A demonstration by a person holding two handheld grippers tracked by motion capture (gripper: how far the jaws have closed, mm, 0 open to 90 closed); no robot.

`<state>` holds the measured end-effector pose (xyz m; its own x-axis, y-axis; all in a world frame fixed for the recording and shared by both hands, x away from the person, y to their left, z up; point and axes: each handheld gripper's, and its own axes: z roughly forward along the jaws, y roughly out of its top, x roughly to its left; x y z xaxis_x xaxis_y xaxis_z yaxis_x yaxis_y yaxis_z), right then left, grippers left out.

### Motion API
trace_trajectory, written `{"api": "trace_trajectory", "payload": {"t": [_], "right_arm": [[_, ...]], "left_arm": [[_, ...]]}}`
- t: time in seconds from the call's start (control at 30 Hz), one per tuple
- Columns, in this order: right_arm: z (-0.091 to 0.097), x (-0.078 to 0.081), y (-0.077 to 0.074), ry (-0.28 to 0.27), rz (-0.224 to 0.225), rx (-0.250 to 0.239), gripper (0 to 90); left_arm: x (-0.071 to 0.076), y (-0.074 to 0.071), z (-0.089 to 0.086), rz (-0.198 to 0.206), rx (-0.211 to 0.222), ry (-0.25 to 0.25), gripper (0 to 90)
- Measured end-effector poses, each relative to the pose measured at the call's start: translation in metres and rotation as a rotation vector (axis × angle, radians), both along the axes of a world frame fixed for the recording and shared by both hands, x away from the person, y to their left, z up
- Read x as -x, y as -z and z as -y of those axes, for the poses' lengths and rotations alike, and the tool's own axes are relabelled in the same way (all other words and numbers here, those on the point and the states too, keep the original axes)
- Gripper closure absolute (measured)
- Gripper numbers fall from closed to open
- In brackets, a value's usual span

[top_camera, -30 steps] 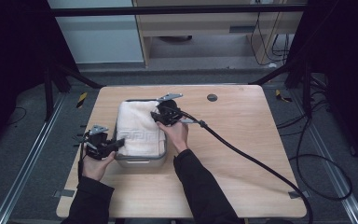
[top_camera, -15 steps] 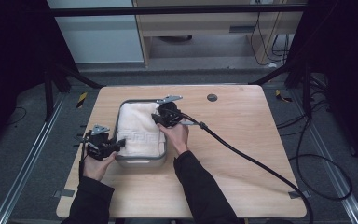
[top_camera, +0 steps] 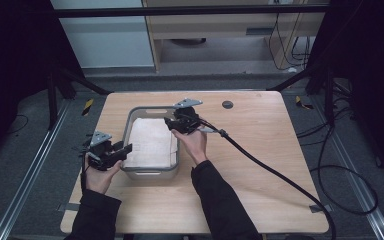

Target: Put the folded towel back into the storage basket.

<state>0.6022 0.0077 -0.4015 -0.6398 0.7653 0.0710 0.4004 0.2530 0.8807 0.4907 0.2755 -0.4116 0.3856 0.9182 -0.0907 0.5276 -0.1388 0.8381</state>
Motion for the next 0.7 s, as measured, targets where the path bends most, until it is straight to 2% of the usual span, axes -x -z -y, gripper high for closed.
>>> {"api": "trace_trajectory", "payload": {"t": [0.07, 0.1, 0.13, 0.2, 0.23, 0.27, 0.4, 0.43, 0.5, 0.53, 0.57, 0.63, 0.67, 0.7], "right_arm": [[0.006, 0.002, -0.003, 0.009, 0.009, 0.002, 50.1], [0.006, 0.002, -0.003, 0.009, 0.009, 0.002, 50.1], [0.015, 0.004, -0.007, 0.010, 0.006, -0.019, 46.2], [0.024, 0.007, -0.010, 0.005, 0.006, -0.025, 41.5], [0.024, 0.007, -0.010, 0.005, 0.006, -0.025, 41.5], [0.035, 0.013, -0.013, 0.007, 0.024, -0.019, 36.0], [0.061, 0.025, -0.017, 0.017, 0.036, -0.029, 26.3], [0.061, 0.025, -0.017, 0.017, 0.036, -0.029, 26.3], [0.075, 0.031, -0.018, 0.019, 0.038, -0.034, 22.2], [0.090, 0.039, -0.018, 0.030, 0.044, -0.033, 20.3], [0.090, 0.039, -0.018, 0.030, 0.044, -0.033, 20.3], [0.105, 0.048, -0.017, 0.041, 0.048, -0.041, 18.7], [0.121, 0.055, -0.014, 0.047, 0.035, -0.060, 17.1], [0.128, 0.059, -0.012, 0.054, 0.032, -0.061, 16.8]], "left_arm": [[0.003, -0.004, -0.001, 0.029, 0.003, 0.004, 55.9], [0.003, -0.004, -0.001, 0.029, 0.003, 0.004, 55.1], [0.004, -0.005, -0.002, 0.043, 0.008, 0.004, 53.8], [0.007, -0.008, -0.004, 0.069, 0.011, 0.010, 51.2], [0.007, -0.008, -0.004, 0.069, 0.011, 0.010, 49.6], [0.009, -0.009, -0.005, 0.084, 0.007, 0.012, 47.6], [0.014, -0.009, -0.010, 0.101, 0.001, 0.018, 41.2], [0.014, -0.009, -0.010, 0.101, 0.001, 0.018, 40.0], [0.016, -0.009, -0.012, 0.107, 0.004, 0.016, 39.0], [0.017, -0.008, -0.014, 0.113, 0.006, 0.014, 37.3], [0.017, -0.008, -0.014, 0.113, 0.006, 0.014, 36.5], [0.020, -0.008, -0.016, 0.121, 0.008, 0.018, 35.4], [0.022, -0.007, -0.017, 0.125, 0.010, 0.017, 34.1], [0.023, -0.006, -0.018, 0.126, 0.010, 0.020, 33.4]]}}
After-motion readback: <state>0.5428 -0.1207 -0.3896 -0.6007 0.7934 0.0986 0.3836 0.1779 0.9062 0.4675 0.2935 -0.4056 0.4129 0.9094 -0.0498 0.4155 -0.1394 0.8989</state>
